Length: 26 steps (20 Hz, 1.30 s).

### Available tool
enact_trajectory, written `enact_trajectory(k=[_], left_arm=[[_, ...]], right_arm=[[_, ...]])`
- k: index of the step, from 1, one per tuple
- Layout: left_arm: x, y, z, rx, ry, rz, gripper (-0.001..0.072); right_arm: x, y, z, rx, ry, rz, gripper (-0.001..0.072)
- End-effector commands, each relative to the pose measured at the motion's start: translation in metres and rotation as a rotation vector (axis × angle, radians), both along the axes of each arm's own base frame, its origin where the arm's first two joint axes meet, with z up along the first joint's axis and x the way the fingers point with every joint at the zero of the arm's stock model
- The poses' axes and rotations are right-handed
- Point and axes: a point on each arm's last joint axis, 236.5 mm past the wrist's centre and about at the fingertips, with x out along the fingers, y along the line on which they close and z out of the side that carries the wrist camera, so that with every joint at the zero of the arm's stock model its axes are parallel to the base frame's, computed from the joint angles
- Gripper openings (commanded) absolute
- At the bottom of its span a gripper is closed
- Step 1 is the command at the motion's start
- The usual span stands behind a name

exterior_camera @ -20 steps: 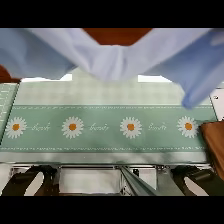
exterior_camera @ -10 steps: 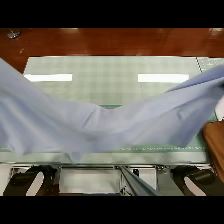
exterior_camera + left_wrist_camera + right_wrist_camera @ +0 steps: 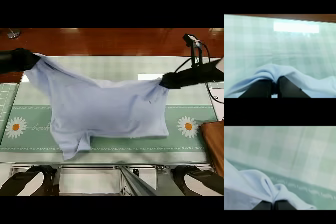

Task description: Fold the shirts.

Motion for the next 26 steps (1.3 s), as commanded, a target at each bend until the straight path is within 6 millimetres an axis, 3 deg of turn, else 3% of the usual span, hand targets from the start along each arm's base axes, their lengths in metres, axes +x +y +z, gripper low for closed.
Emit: enact_trajectory(k=[1, 5, 6, 7, 8, 9, 11, 12, 15, 16, 18, 20, 23, 26], left_arm=[[0.052, -0.004, -0.052, -0.085, 0.041, 0.056, 0.0024], [0.072, -0.024, -0.100, -0.205, 0.149, 0.067, 0.0025], [0.073, -0.028, -0.110, -0.216, 0.175, 0.063, 0.0057], [0.073, -0.030, -0.116, -0.215, 0.190, 0.058, 0.0258], [0.072, -0.030, -0.120, -0.214, 0.205, 0.055, 0.0673], [0.066, -0.025, -0.122, -0.203, 0.229, 0.042, 0.0706], [0.039, -0.004, -0.133, -0.123, 0.346, -0.024, 0.0706], [0.019, 0.014, -0.142, -0.097, 0.436, -0.034, 0.0706], [-0.040, 0.063, -0.176, -0.074, 0.662, -0.002, 0.0705], [-0.059, 0.073, -0.189, -0.098, 0.711, 0.025, 0.0705], [-0.102, 0.084, -0.221, -0.163, 0.805, 0.098, 0.0706], [-0.142, 0.077, -0.250, -0.275, 0.875, 0.158, 0.0705], [-0.149, 0.053, -0.256, -0.526, 0.794, 0.196, 0.0705], [-0.150, 0.056, -0.272, -0.560, 0.764, 0.263, 0.0706]], right_arm=[[0.080, -0.018, -0.034, 0.164, 0.037, -0.142, 0.0033], [0.138, -0.011, -0.034, 0.318, 0.028, -0.185, 0.0036], [0.146, -0.009, -0.034, 0.342, 0.025, -0.196, 0.0193], [0.149, -0.007, -0.033, 0.357, 0.030, -0.199, 0.0537], [0.150, -0.011, -0.031, 0.346, 0.024, -0.192, 0.0624], [0.146, -0.018, -0.027, 0.339, 0.030, -0.184, 0.0624], [0.125, -0.044, -0.020, 0.322, 0.078, -0.156, 0.0624], [0.105, -0.064, -0.022, 0.292, 0.136, -0.144, 0.0624], [0.024, -0.136, -0.050, 0.099, 0.384, -0.155, 0.0622], [0.008, -0.155, -0.054, 0.073, 0.405, -0.209, 0.0622], [-0.013, -0.175, -0.062, 0.104, 0.365, -0.329, 0.0622], [-0.036, -0.172, -0.081, 0.167, 0.327, -0.408, 0.0622], [-0.070, -0.111, -0.092, 0.365, 0.298, -0.283, 0.0622], [-0.095, -0.092, -0.109, 0.407, 0.340, -0.279, 0.0622]])
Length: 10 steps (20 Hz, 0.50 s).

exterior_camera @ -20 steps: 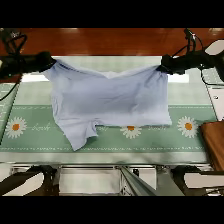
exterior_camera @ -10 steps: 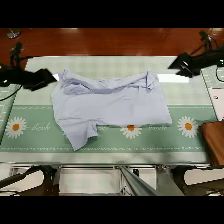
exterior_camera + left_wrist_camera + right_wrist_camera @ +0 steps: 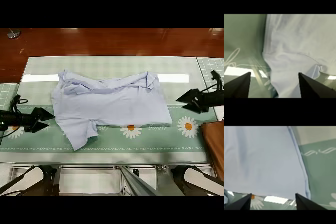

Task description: Fold the shirts.

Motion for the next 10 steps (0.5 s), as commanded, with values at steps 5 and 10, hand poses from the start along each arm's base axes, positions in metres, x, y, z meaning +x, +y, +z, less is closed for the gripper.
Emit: enact_trajectory(k=[5, 10], left_arm=[[0.018, -0.025, -0.021, -0.025, -0.138, 0.050, 0.0704], [0.035, -0.038, -0.035, 0.066, -0.175, 0.015, 0.0699]], right_arm=[[-0.040, 0.032, -0.029, 0.103, 0.036, -0.009, 0.0622], [-0.038, 0.030, -0.030, 0.100, 0.045, -0.035, 0.0622]])
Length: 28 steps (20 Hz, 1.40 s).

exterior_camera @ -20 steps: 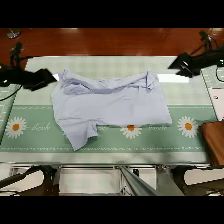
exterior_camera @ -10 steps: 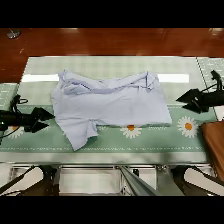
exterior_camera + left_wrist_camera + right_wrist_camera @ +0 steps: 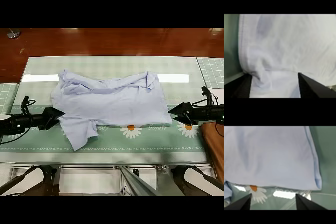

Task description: Fold the shirts.

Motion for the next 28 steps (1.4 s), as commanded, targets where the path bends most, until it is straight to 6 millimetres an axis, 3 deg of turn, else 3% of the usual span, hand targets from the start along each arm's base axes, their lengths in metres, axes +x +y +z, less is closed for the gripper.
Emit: enact_trajectory(k=[1, 2, 3, 5, 10, 14, 21, 22, 23, 24, 26, 28], left_arm=[[0.015, -0.003, -0.009, 0.084, -0.045, -0.012, 0.0604], [0.015, -0.008, -0.005, 0.070, -0.048, -0.036, 0.0129], [0.016, -0.012, 0.001, 0.055, -0.057, -0.060, 0.0022], [0.018, -0.017, 0.013, 0.025, -0.067, -0.092, 0.0024], [0.020, -0.022, 0.022, 0.004, -0.076, -0.118, 0.0025], [0.019, -0.025, 0.022, 0.003, -0.076, -0.127, 0.0024], [0.018, -0.033, 0.022, 0.002, -0.077, -0.155, 0.0024], [0.018, -0.033, 0.022, 0.002, -0.077, -0.155, 0.0024], [0.018, -0.033, 0.022, 0.002, -0.077, -0.156, 0.0024], [0.019, -0.033, 0.025, 0.001, -0.082, -0.158, 0.0024], [0.029, -0.033, 0.044, -0.008, -0.121, -0.180, 0.0024], [0.058, -0.031, 0.093, -0.028, -0.241, -0.184, 0.0024]], right_arm=[[0.000, -0.002, -0.004, -0.008, 0.007, -0.019, 0.0621], [0.001, -0.004, -0.005, -0.019, 0.004, -0.023, 0.0621], [0.003, -0.009, -0.008, -0.043, -0.001, -0.032, 0.0621], [0.005, -0.021, -0.016, -0.093, 0.018, -0.071, 0.0621], [-0.019, -0.047, -0.041, -0.203, 0.193, -0.148, 0.0621], [-0.011, -0.028, -0.054, -0.191, 0.195, -0.093, 0.0621], [0.032, 0.020, -0.061, -0.117, 0.160, -0.035, 0.0590], [0.035, 0.027, -0.061, -0.120, 0.157, -0.010, 0.0423], [0.038, 0.031, -0.060, -0.123, 0.150, 0.012, 0.0182], [0.044, 0.035, -0.054, -0.127, 0.124, 0.045, 0.0033], [0.062, 0.037, -0.026, -0.121, 0.067, 0.095, 0.0032], [0.094, 0.035, 0.029, -0.136, -0.059, 0.144, 0.0032]])
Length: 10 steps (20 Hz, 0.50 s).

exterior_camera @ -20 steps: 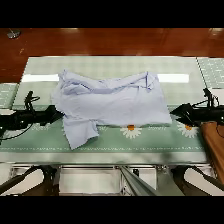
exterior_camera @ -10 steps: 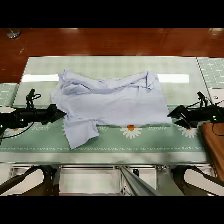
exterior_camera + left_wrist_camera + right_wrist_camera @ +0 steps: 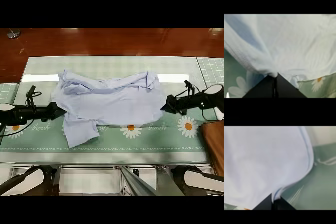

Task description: Fold the shirts.

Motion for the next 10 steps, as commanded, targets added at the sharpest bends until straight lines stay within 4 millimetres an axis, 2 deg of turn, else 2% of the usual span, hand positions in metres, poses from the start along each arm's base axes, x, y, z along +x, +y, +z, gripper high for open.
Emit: enact_trajectory(k=[1, 3, 4, 5, 7, 8, 9, 10], left_arm=[[0.042, 0.003, 0.077, -0.041, -0.189, 0.004, 0.0024], [0.082, 0.011, 0.175, -0.033, -0.443, 0.041, 0.0024], [0.094, 0.014, 0.233, -0.012, -0.584, 0.051, 0.0024], [0.098, 0.016, 0.289, 0.024, -0.717, 0.047, 0.0023], [0.087, 0.013, 0.388, 0.107, -0.947, 0.020, 0.0023], [0.077, 0.013, 0.424, 0.152, -1.017, 0.025, 0.0023], [0.066, 0.016, 0.452, 0.200, -1.047, 0.055, 0.0023], [0.053, 0.024, 0.476, 0.281, -1.076, 0.094, 0.0023]], right_arm=[[0.046, 0.004, 0.086, -0.014, -0.192, 0.100, 0.0032], [0.087, -0.003, 0.179, -0.063, -0.423, 0.093, 0.0032], [0.102, -0.006, 0.233, -0.094, -0.548, 0.088, 0.0032], [0.110, -0.008, 0.287, -0.123, -0.674, 0.084, 0.0032], [0.101, -0.005, 0.384, -0.185, -0.895, 0.106, 0.0032], [0.088, -0.002, 0.423, -0.214, -0.989, 0.117, 0.0032], [0.072, 0.000, 0.458, -0.249, -1.080, 0.109, 0.0032], [0.055, -0.001, 0.482, -0.282, -1.146, 0.089, 0.0032]])
